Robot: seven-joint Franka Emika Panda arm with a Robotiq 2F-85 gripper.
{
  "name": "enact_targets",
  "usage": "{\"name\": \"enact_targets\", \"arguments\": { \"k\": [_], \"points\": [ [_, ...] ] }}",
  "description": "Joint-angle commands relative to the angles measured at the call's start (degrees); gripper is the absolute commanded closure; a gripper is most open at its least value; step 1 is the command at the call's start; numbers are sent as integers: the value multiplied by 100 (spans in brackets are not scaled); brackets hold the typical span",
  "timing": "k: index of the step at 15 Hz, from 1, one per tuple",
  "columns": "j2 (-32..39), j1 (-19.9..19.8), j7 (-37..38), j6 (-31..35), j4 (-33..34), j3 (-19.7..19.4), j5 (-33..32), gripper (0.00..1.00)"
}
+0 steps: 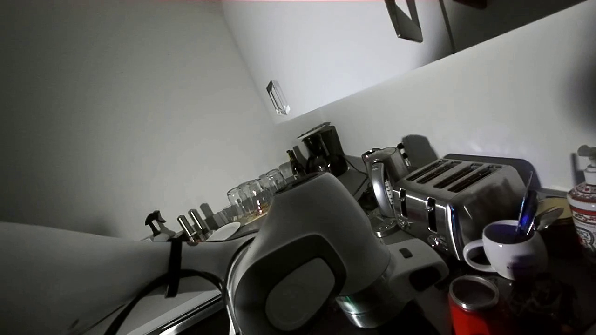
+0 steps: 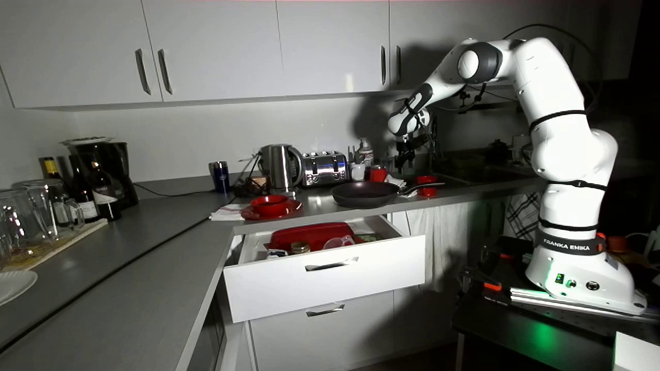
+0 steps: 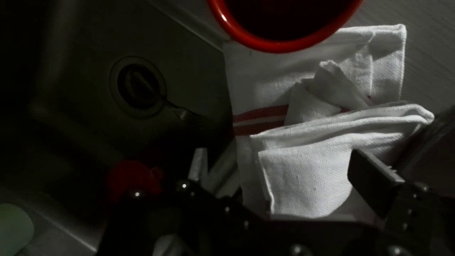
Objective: Use the cloth to wipe the plate
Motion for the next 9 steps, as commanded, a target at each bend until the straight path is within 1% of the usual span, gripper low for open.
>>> {"name": "enact_targets", "arguments": {
  "k": [1, 2, 4, 8, 9],
  "points": [
    [72, -406, -723, -242, 170, 438, 895, 0],
    [80, -472, -852, -323, 183, 519, 1118, 0],
    [106, -510, -986, -407, 190, 596, 1362, 0],
    [94, -469, -915, -379, 193, 584, 1475, 0],
    [121, -437, -789, -371, 221, 542, 1431, 0]
  ]
}}
